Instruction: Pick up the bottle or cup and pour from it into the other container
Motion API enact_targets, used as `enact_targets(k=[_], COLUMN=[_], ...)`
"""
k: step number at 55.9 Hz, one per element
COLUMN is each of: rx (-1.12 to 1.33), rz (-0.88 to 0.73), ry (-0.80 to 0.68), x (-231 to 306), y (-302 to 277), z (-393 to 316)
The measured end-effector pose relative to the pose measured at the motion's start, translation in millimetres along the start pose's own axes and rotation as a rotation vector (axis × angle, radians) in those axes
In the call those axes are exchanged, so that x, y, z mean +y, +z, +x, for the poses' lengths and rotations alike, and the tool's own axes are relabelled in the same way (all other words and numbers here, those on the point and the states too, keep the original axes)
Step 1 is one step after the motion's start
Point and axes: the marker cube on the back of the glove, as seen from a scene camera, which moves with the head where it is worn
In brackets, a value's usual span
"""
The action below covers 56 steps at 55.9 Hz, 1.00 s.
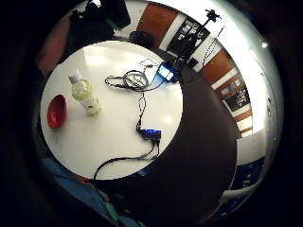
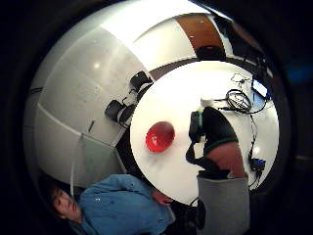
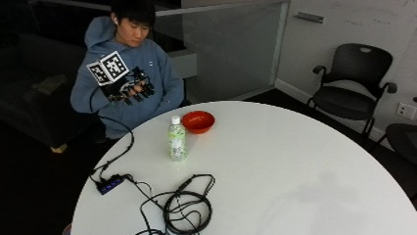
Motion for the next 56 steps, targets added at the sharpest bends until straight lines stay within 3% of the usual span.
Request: enact_targets(k=[29,56], rx=[-0.503,-0.86], rz=[-0.031,-0.088], ry=[0.073,0.133], x=[-7.5,-12.5], y=[53.1,155.4], z=[59.1,78.5])
